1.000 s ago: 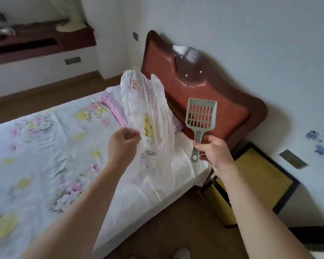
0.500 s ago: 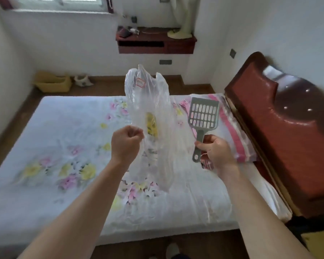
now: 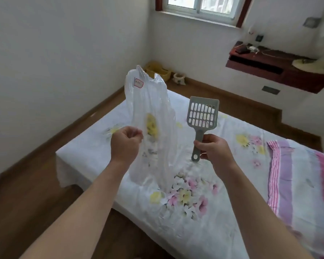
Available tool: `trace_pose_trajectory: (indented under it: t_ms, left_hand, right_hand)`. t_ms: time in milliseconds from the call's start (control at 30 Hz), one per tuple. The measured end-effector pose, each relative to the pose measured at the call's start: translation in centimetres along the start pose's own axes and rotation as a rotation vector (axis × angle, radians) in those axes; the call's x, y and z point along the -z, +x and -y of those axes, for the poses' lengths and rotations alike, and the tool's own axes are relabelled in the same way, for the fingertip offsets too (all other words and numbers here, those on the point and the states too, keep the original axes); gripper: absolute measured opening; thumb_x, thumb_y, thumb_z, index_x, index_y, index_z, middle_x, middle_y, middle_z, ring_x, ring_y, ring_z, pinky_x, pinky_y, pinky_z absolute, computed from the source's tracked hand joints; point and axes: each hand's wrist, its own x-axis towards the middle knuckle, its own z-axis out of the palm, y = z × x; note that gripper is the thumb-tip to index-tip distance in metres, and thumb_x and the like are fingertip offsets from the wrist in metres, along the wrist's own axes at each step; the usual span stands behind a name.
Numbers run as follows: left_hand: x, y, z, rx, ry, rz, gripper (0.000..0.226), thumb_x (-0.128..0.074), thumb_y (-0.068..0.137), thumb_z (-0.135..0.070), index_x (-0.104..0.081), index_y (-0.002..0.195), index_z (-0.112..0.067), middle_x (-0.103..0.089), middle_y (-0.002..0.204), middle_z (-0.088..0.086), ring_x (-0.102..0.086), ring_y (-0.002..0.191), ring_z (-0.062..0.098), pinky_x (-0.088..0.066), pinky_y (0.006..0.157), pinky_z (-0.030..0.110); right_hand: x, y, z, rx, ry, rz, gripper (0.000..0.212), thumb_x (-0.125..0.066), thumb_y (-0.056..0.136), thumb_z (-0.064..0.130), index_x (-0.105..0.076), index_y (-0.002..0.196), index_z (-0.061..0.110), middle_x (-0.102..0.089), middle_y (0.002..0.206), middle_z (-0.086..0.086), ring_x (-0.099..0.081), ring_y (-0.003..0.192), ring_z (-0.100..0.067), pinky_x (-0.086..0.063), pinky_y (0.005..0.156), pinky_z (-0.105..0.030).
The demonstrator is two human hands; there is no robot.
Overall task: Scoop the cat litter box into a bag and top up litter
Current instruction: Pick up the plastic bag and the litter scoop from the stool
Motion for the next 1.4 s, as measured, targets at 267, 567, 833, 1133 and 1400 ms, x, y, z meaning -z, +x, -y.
trace_pose_trajectory:
  t_ms: [267,567,833,1133,1400]
  left_hand:
    - [12.5,1.9,2.6,0.081,0.010,-0.274,0.025,-0.072,0.086,-0.014,-0.064,0.062,-0.016,-0.061,0.060,-0.009,-0.057,0.061,0.007,-0.048,0.064,0.023]
    - [28.8,6.3,6.1,0.165,-0.056,-0.443,0.006,-0.073,0.082,-0.009,-0.071,0.077,-0.007,-0.073,0.080,0.010,-0.069,0.077,0.024,-0.057,0.079,0.041]
    - [40.0,11.6,8.8,0.168,-0.014,-0.537,0.009,-0.072,0.084,-0.008,-0.071,0.078,-0.015,-0.072,0.079,0.007,-0.067,0.074,0.021,-0.057,0.079,0.040]
    - [47.3,20.5,11.6,0.172,0.037,-0.585,0.005,-0.072,0.085,-0.011,-0.071,0.080,-0.009,-0.071,0.077,0.009,-0.065,0.071,0.019,-0.055,0.072,0.034]
    - [52.7,33.1,12.8,0.153,0.091,-0.603,0.016,-0.072,0.083,-0.011,-0.068,0.069,-0.016,-0.064,0.062,-0.001,-0.061,0.062,0.018,-0.051,0.064,0.034]
  right_hand:
    - [-13.5,2.0,2.0,0.023,-0.083,0.279,0.006,-0.070,0.084,0.002,-0.068,0.087,0.007,-0.068,0.067,-0.001,-0.063,0.067,-0.023,-0.051,0.074,-0.043]
    - [-32.3,0.3,3.6,0.022,-0.085,0.427,0.009,-0.070,0.083,-0.001,-0.070,0.088,0.006,-0.069,0.071,-0.004,-0.065,0.066,-0.023,-0.051,0.075,-0.043]
    - [-45.6,0.7,4.4,0.002,-0.101,0.466,0.010,-0.073,0.083,0.005,-0.070,0.092,0.006,-0.071,0.075,-0.005,-0.066,0.072,-0.024,-0.055,0.079,-0.044]
    - [-58.1,5.6,6.4,0.005,-0.080,0.532,0.007,-0.071,0.084,0.001,-0.069,0.090,0.004,-0.065,0.078,-0.008,-0.067,0.070,-0.019,-0.058,0.072,-0.035]
    - [-69.4,13.0,9.1,-0.006,-0.062,0.577,0.010,-0.071,0.084,0.000,-0.070,0.093,0.003,-0.068,0.080,-0.009,-0.068,0.075,-0.023,-0.059,0.078,-0.041]
